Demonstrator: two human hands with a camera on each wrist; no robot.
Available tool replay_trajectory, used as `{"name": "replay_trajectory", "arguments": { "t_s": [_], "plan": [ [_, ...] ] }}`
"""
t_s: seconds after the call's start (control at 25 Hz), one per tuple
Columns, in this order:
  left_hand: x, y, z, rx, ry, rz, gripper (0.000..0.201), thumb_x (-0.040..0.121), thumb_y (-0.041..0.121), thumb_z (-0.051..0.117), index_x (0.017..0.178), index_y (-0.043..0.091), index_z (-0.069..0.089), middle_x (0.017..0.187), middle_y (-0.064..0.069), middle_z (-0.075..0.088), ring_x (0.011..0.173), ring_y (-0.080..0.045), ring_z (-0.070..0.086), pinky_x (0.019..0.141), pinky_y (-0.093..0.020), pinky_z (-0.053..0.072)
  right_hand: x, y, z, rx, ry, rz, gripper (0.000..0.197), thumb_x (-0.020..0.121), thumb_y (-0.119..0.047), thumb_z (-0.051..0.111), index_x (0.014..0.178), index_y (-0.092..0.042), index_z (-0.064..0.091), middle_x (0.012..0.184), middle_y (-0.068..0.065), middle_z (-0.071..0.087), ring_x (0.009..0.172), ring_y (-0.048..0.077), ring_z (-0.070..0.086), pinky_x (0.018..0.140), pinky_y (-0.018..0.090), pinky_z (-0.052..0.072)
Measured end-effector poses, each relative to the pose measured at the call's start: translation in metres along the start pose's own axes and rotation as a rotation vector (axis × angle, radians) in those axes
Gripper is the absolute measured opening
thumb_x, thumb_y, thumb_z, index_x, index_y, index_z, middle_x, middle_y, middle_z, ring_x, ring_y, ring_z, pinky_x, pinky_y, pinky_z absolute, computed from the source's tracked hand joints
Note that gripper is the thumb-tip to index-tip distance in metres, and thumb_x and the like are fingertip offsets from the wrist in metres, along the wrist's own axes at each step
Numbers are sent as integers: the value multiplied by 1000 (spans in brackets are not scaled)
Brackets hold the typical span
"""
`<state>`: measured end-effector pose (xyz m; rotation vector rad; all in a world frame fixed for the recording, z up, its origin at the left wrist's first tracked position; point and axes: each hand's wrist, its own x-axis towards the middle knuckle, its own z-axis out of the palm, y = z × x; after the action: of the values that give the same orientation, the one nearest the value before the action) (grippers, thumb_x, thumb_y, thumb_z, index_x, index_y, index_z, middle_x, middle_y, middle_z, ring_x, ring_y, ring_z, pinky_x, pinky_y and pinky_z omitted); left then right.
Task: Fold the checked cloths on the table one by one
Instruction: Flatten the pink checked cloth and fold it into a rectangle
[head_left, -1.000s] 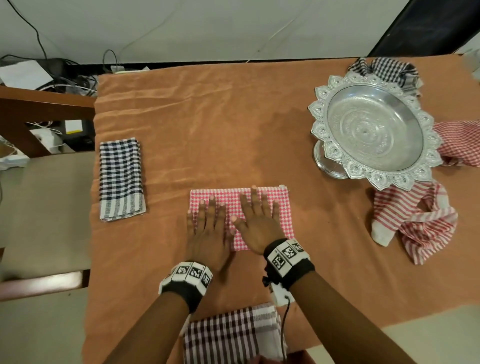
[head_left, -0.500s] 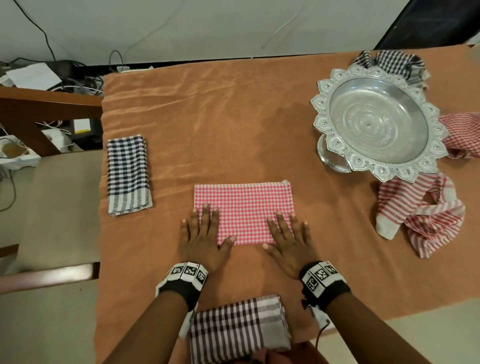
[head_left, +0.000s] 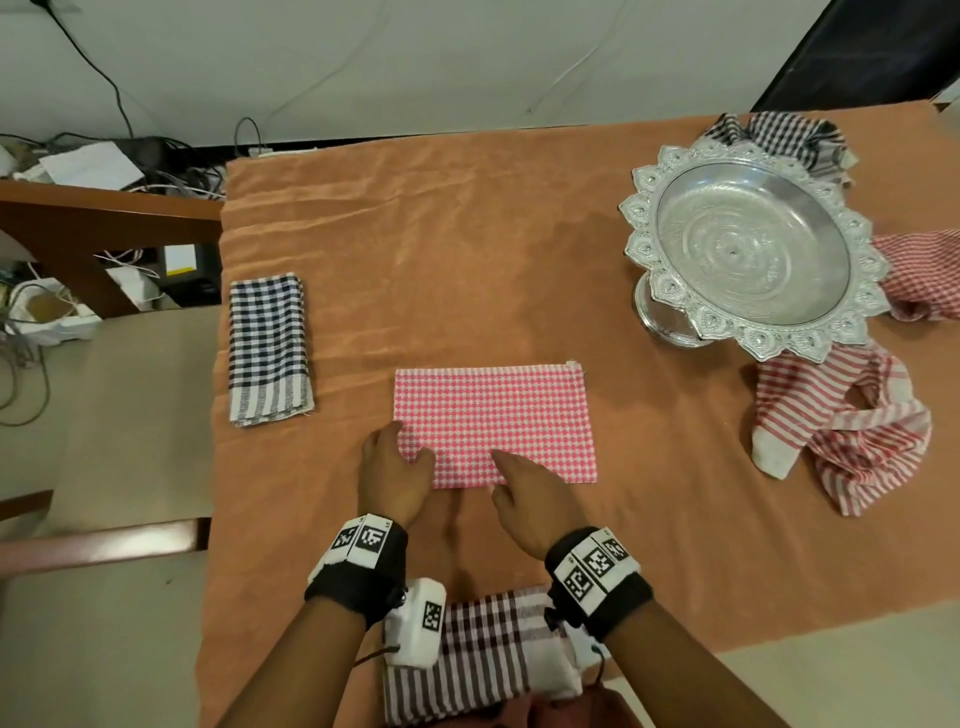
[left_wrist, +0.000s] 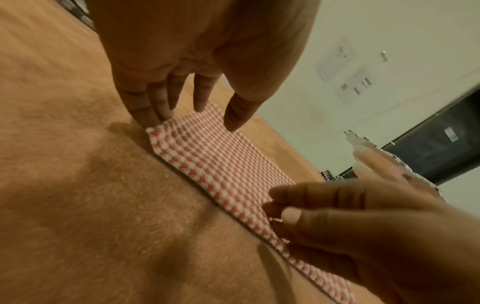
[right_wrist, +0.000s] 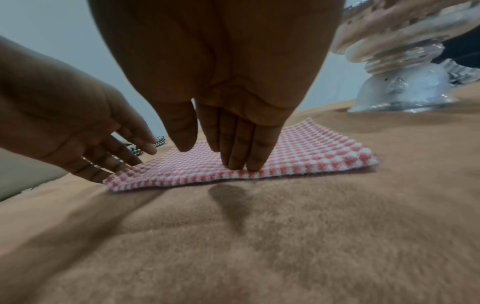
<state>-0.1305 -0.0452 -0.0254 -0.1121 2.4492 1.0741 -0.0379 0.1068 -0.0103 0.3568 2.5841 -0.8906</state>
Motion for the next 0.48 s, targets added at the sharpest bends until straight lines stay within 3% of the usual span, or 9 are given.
{"name": "replay_trajectory", "arguments": {
  "t_s": [0.12, 0.2, 0.36, 0.48],
  "plan": [
    [14, -3, -3, -100, -10, -93, 46, 77, 33, 62, 117, 11, 57, 117, -5, 60, 106, -29, 60, 92, -42, 49, -5, 1, -2, 38, -19, 16, 50, 100, -23, 40, 149, -15, 30, 154, 2, 34, 139, 15, 35, 110, 22, 23],
    [17, 4, -5, -111, -16, -128, 30, 81, 20, 63, 109, 8, 60, 107, -7, 65, 98, -29, 62, 84, -37, 50, -7, 0, -2, 64, -35, 21, 51, 100, -28, 42, 149, -17, 30, 153, 1, 34, 138, 15, 36, 110, 23, 24],
    [-5, 40, 1, -78, -55, 148, 31, 86, 16, 58, 117, 18, 62, 110, 0, 69, 98, -21, 65, 81, -32, 50, 3, 2, -11, 452, 51, 127, 53, 98, -43, 45, 144, -17, 41, 142, 2, 50, 127, 19, 50, 105, 31, 38],
    [-24, 66, 24, 64, -114, 388, 31, 89, 20, 56, 120, 23, 61, 107, 3, 69, 92, -18, 64, 74, -28, 47, 15, 8, -26, 766, 191, 176, 33, 100, -41, 41, 112, -21, 65, 111, 2, 69, 102, 20, 65, 88, 34, 52]
  ]
}}
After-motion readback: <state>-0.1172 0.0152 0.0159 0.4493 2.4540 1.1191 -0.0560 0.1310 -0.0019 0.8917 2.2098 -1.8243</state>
